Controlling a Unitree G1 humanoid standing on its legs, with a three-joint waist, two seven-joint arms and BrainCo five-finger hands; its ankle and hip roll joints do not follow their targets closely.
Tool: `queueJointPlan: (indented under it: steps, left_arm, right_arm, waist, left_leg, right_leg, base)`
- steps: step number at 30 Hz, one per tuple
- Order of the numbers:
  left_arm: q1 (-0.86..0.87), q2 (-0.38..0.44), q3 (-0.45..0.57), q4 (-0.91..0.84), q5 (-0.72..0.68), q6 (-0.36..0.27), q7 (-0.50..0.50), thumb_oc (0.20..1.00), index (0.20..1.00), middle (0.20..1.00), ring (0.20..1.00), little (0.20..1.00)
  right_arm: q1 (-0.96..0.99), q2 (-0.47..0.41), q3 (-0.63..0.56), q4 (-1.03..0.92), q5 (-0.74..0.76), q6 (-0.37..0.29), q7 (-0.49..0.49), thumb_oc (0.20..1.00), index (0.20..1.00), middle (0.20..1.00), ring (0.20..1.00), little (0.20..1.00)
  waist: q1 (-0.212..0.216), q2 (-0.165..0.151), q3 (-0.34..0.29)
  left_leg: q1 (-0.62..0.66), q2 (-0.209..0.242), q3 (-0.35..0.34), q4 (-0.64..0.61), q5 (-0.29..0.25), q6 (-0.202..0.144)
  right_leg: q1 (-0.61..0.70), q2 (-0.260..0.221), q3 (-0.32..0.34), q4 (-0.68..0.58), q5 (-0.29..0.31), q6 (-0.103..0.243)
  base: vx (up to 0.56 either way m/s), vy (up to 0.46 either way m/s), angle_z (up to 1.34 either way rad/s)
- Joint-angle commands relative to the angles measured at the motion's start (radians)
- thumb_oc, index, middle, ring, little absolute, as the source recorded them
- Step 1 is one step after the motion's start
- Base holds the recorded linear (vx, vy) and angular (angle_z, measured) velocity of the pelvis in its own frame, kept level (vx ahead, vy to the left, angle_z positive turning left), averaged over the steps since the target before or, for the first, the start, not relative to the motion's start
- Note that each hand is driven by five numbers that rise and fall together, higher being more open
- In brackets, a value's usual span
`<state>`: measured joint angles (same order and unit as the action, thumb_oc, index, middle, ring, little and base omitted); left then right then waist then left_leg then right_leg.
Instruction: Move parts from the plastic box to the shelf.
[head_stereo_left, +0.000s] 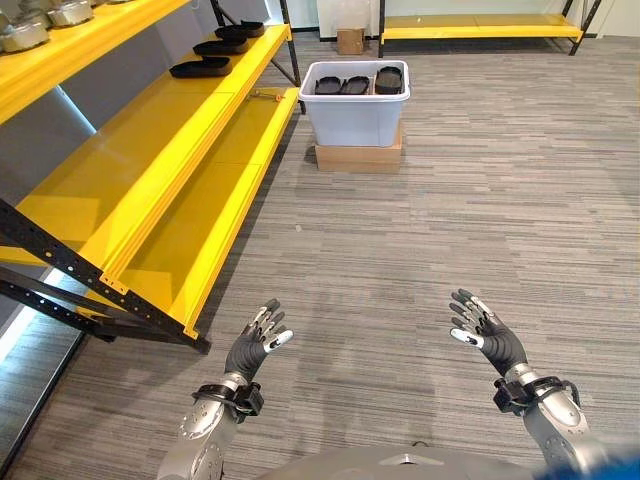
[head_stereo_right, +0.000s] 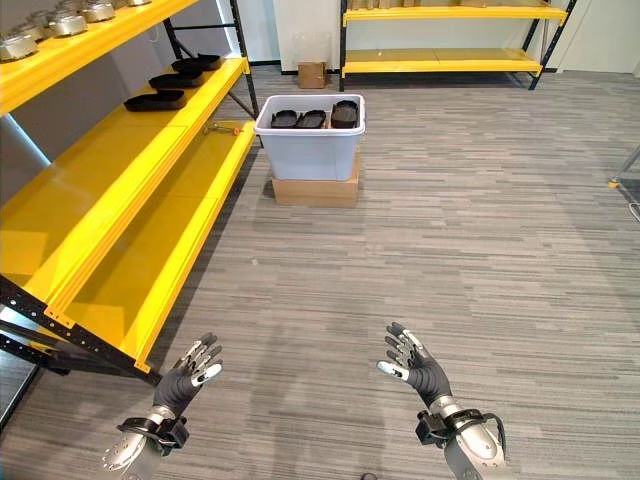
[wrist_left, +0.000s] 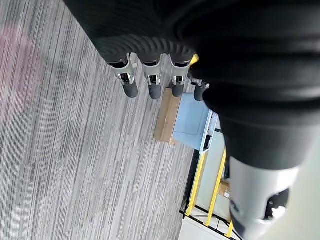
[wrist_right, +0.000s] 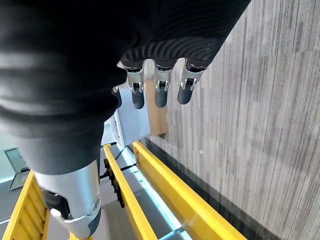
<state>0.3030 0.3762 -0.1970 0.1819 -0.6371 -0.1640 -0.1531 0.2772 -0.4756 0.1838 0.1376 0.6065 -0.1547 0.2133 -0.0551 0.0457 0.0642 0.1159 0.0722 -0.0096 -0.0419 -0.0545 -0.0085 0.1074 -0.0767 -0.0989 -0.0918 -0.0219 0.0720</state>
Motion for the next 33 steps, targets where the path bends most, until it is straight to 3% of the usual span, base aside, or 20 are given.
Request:
queueJointPlan:
  steps: [1, 3, 4, 5, 6, 7, 10, 11, 16, 17, 19, 22, 24, 25, 27, 28, 29, 30, 32, 33]
  left_arm:
    - [-0.017, 0.025, 0.028, -0.015, -0.008, -0.047, -0.015, 1.0, 1.0, 1.0, 1.0, 1.0]
    - [-0.02, 0.022, 0.027, -0.016, -0.011, -0.042, -0.019, 1.0, 1.0, 1.0, 1.0, 1.0]
    - [-0.021, 0.023, 0.027, -0.016, -0.011, -0.042, -0.019, 1.0, 1.0, 1.0, 1.0, 1.0]
    - [-0.023, 0.023, 0.024, -0.018, -0.012, -0.039, -0.017, 1.0, 1.0, 1.0, 1.0, 1.0]
    - [-0.041, 0.022, 0.011, -0.008, -0.022, -0.037, -0.009, 1.0, 1.0, 1.0, 1.0, 1.0]
    - [-0.048, 0.016, 0.006, -0.008, -0.027, -0.034, -0.007, 1.0, 1.0, 1.0, 1.0, 1.0]
    - [-0.061, 0.013, -0.007, -0.002, -0.016, -0.043, -0.002, 1.0, 1.0, 1.0, 1.0, 1.0]
    - [-0.092, 0.013, -0.016, 0.004, -0.015, -0.058, 0.015, 1.0, 1.0, 1.0, 1.0, 1.0]
    - [-0.096, 0.005, -0.01, 0.003, -0.023, -0.061, 0.022, 1.0, 1.0, 1.0, 1.0, 1.0]
    - [-0.142, 0.016, 0.009, -0.021, -0.023, -0.084, 0.07, 1.0, 1.0, 1.0, 1.0, 1.0]
    - [-0.164, 0.027, 0.025, -0.02, -0.016, -0.096, 0.106, 1.0, 1.0, 1.0, 1.0, 1.0]
    - [-0.18, 0.032, 0.028, -0.021, 0.003, -0.099, 0.131, 1.0, 1.0, 1.0, 1.0, 1.0]
    - [-0.193, 0.039, 0.03, -0.02, 0.016, -0.101, 0.143, 1.0, 1.0, 1.0, 1.0, 1.0]
    - [-0.205, 0.036, 0.028, -0.013, 0.026, -0.096, 0.147, 1.0, 1.0, 1.0, 1.0, 1.0]
    - [-0.224, 0.029, 0.017, -0.005, 0.028, -0.097, 0.153, 1.0, 1.0, 1.0, 1.0, 1.0]
    - [-0.23, 0.027, 0.016, -0.01, 0.03, -0.099, 0.153, 1.0, 1.0, 1.0, 1.0, 1.0]
    - [-0.237, 0.018, 0.013, 0.005, 0.032, -0.099, 0.153, 1.0, 1.0, 1.0, 1.0, 1.0]
    - [-0.237, 0.017, 0.013, 0.005, 0.032, -0.099, 0.153, 1.0, 1.0, 1.0, 1.0, 1.0]
    - [-0.24, 0.004, 0.012, 0.015, 0.035, -0.1, 0.155, 1.0, 1.0, 1.0, 1.0, 1.0]
    - [-0.238, -0.002, 0.012, 0.019, 0.034, -0.104, 0.153, 1.0, 1.0, 1.0, 1.0, 1.0]
  right_arm:
    - [-0.014, -0.037, 0.007, -0.035, 0.024, -0.056, 0.008, 1.0, 1.0, 1.0, 1.0, 1.0]
    - [-0.011, -0.033, -0.005, -0.033, 0.025, -0.062, 0.006, 1.0, 1.0, 1.0, 1.0, 1.0]
    - [-0.011, -0.032, -0.006, -0.033, 0.025, -0.062, 0.006, 1.0, 1.0, 1.0, 1.0, 1.0]
    - [-0.009, -0.036, -0.009, -0.035, 0.023, -0.064, 0.003, 1.0, 1.0, 1.0, 1.0, 1.0]
    - [-0.013, -0.044, -0.014, -0.033, 0.018, -0.069, -0.013, 1.0, 1.0, 1.0, 1.0, 1.0]
    - [-0.03, -0.045, -0.027, -0.027, 0.012, -0.075, -0.035, 1.0, 1.0, 1.0, 1.0, 1.0]
    - [-0.045, -0.047, -0.024, -0.005, -0.009, -0.091, -0.046, 1.0, 1.0, 1.0, 1.0, 1.0]
    - [-0.077, -0.039, -0.003, 0.024, -0.019, -0.097, -0.066, 1.0, 1.0, 1.0, 1.0, 1.0]
    - [-0.09, -0.017, 0.007, 0.024, -0.025, -0.091, -0.061, 1.0, 1.0, 1.0, 1.0, 1.0]
    - [-0.14, 0.032, 0.027, 0.05, -0.007, -0.082, -0.084, 1.0, 1.0, 1.0, 1.0, 1.0]
    - [-0.195, 0.059, 0.064, 0.064, -0.012, -0.073, -0.089, 1.0, 1.0, 1.0, 1.0, 1.0]
    - [-0.208, 0.074, 0.078, 0.065, -0.015, -0.065, -0.098, 1.0, 1.0, 1.0, 1.0, 1.0]
    - [-0.219, 0.08, 0.095, 0.06, -0.018, -0.059, -0.098, 1.0, 1.0, 1.0, 1.0, 1.0]
    - [-0.223, 0.085, 0.103, 0.064, -0.025, -0.055, -0.096, 1.0, 1.0, 1.0, 1.0, 1.0]
    - [-0.23, 0.086, 0.11, 0.061, -0.018, -0.056, -0.096, 1.0, 1.0, 1.0, 1.0, 1.0]
    - [-0.234, 0.085, 0.112, 0.057, -0.015, -0.056, -0.097, 1.0, 1.0, 1.0, 1.0, 1.0]
    - [-0.242, 0.088, 0.119, 0.061, -0.01, -0.059, -0.1, 1.0, 1.0, 1.0, 1.0, 1.0]
    - [-0.243, 0.088, 0.12, 0.062, -0.01, -0.059, -0.1, 1.0, 1.0, 1.0, 1.0, 1.0]
    - [-0.247, 0.094, 0.129, 0.067, -0.007, -0.063, -0.106, 1.0, 1.0, 1.0, 1.0, 1.0]
    - [-0.246, 0.089, 0.132, 0.062, -0.016, -0.06, -0.108, 1.0, 1.0, 1.0, 1.0, 1.0]
  waist:
    - [0.013, -0.042, -0.046]
    - [0.028, -0.059, -0.01]
    - [0.025, -0.057, -0.009]
    - [0.03, -0.062, 0.011]
    - [0.039, -0.081, 0.048]
    - [0.063, -0.076, 0.057]
    - [0.085, -0.06, 0.073]
    - [0.104, -0.052, 0.069]
    - [0.111, -0.046, 0.044]
    - [0.123, -0.079, -0.009]
    - [0.14, -0.106, -0.044]
    - [0.143, -0.116, -0.051]
    - [0.134, -0.095, -0.034]
    - [0.118, -0.073, -0.012]
    - [0.09, -0.049, 0.016]
    - [0.077, -0.036, 0.031]
    - [0.06, -0.035, 0.042]
    - [0.057, -0.034, 0.047]
    - [0.027, -0.053, 0.063]
    - [0.009, -0.059, 0.076]
  left_leg:
    - [-0.118, 0.132, -0.053, 0.161, 0.073, -0.081]
    - [-0.196, 0.129, -0.093, 0.343, 0.151, -0.069]
    - [-0.204, 0.13, -0.099, 0.355, 0.146, -0.07]
    - [-0.241, 0.12, -0.119, 0.419, 0.191, -0.062]
    - [-0.365, 0.075, -0.115, 0.516, 0.228, -0.047]
    - [-0.465, 0.002, -0.07, 0.367, 0.193, -0.049]
    - [-0.481, 0.008, -0.083, 0.17, 0.273, -0.059]
    - [-0.505, -0.008, -0.121, 0.093, 0.295, -0.063]
    - [-0.459, -0.005, -0.144, 0.079, 0.288, -0.046]
    - [-0.472, -0.065, -0.094, 0.184, 0.197, -0.011]
    - [-0.474, -0.108, -0.044, 0.222, 0.123, 0.028]
    - [-0.441, -0.148, -0.029, 0.214, 0.085, 0.059]
    - [-0.392, -0.153, -0.028, 0.19, 0.071, 0.081]
    - [-0.337, -0.156, -0.039, 0.167, 0.058, 0.094]
    - [-0.274, -0.152, -0.054, 0.138, 0.048, 0.102]
    - [-0.242, -0.147, -0.059, 0.124, 0.043, 0.101]
    - [-0.195, -0.151, -0.068, 0.101, 0.028, 0.096]
    - [-0.186, -0.15, -0.07, 0.099, 0.026, 0.095]
    - [-0.125, -0.173, -0.09, 0.079, -0.002, 0.092]
    - [-0.069, -0.179, -0.106, 0.059, -0.022, 0.085]
  right_leg:
    - [-0.11, 0.001, 0.069, 0.216, -0.028, -0.016]
    - [-0.092, 0.026, 0.078, 0.217, -0.027, -0.047]
    - [-0.093, 0.027, 0.074, 0.218, -0.028, -0.047]
    - [-0.088, 0.03, 0.069, 0.22, -0.026, -0.056]
    - [-0.079, 0.019, 0.048, 0.214, -0.032, -0.068]
    - [-0.061, 0.032, 0.053, 0.19, -0.034, -0.056]
    - [-0.038, 0.056, 0.071, 0.184, -0.051, -0.049]
    - [0.003, 0.066, 0.1, 0.184, -0.097, -0.038]
    - [0.033, 0.057, 0.122, 0.183, -0.127, -0.031]
    - [0.082, -0.045, 0.124, 0.181, -0.114, 0.019]
    - [0.052, -0.105, 0.142, 0.223, 0.011, 0.061]
    - [0.005, -0.133, 0.151, 0.346, 0.157, 0.087]
    - [-0.079, -0.127, 0.143, 0.483, 0.233, 0.078]
    - [-0.13, -0.089, 0.129, 0.554, 0.213, 0.068]
    - [-0.233, -0.019, 0.098, 0.6, 0.119, 0.046]
    - [-0.271, -0.002, 0.059, 0.588, 0.05, 0.027]
    - [-0.312, 0.018, 0.024, 0.49, -0.001, 0.006]
    - [-0.303, 0.018, 0.021, 0.489, -0.004, 0.005]
    - [-0.379, 0.04, 0.041, 0.316, 0.059, 0.015]
    - [-0.388, 0.043, 0.046, 0.197, 0.13, 0.03]
  base:
    - [0.0, -0.223, -0.01]
    - [0.0, -0.229, -0.01]
    - [-0.01, -0.167, 0.03]
    - [-0.06, -0.14, -0.15]
    - [0.12, -0.136, -0.04]
    - [0.23, -0.044, 0.42]
    - [0.25, 0.066, 0.02]
    - [0.35, 0.142, -1.07]
    - [0.22, 0.125, -0.85]
    - [0.68, 0.471, -0.16]
    - [0.63, 0.462, -0.6]
    - [0.25, 0.244, -0.31]
    - [0.2, 0.277, 0.52]
    - [0.24, 0.265, 0.43]
    - [0.25, 0.2, 0.32]
    - [0.32, 0.117, 0.53]
    - [0.26, 0.059, 0.57]
    - [0.33, 0.016, 0.54]
    - [0.35, -0.029, 0.87]
    - [0.4, -0.054, 0.81]
